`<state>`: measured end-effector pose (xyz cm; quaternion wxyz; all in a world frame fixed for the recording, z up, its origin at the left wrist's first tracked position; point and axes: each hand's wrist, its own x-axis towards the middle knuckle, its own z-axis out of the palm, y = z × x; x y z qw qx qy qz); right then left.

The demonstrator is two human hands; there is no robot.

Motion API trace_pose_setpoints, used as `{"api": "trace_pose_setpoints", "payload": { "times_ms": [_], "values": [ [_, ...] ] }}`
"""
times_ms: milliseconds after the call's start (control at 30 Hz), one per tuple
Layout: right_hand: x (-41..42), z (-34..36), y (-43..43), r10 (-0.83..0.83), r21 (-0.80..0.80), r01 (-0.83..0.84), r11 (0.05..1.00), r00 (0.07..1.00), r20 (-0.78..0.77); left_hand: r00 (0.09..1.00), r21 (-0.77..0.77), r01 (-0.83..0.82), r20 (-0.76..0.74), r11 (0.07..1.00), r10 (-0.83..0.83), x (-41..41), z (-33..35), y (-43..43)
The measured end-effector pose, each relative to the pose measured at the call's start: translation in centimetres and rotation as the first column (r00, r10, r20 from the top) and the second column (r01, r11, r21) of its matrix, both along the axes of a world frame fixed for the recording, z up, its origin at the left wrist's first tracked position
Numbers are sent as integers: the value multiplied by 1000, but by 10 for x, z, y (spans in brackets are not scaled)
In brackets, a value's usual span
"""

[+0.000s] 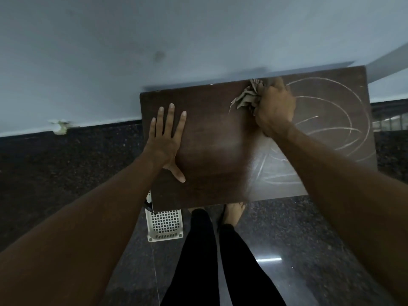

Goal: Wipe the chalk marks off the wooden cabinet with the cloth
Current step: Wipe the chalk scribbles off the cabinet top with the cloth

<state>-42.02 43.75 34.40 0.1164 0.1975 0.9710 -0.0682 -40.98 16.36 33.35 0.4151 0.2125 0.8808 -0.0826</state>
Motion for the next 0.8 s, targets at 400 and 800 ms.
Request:
{"api": "trace_pose_setpoints", "payload": {
  "times_ms": [400,800],
  "values": [
    [169,-7,-138,543,-267,-531,804,839,-32,997,16,-13,-80,1000,14,5,-5,-4],
    [39,0,-86,410,-132,-402,906,912,34,996,83,-9,-86,997,16,6,-8,-8]
  ]
}}
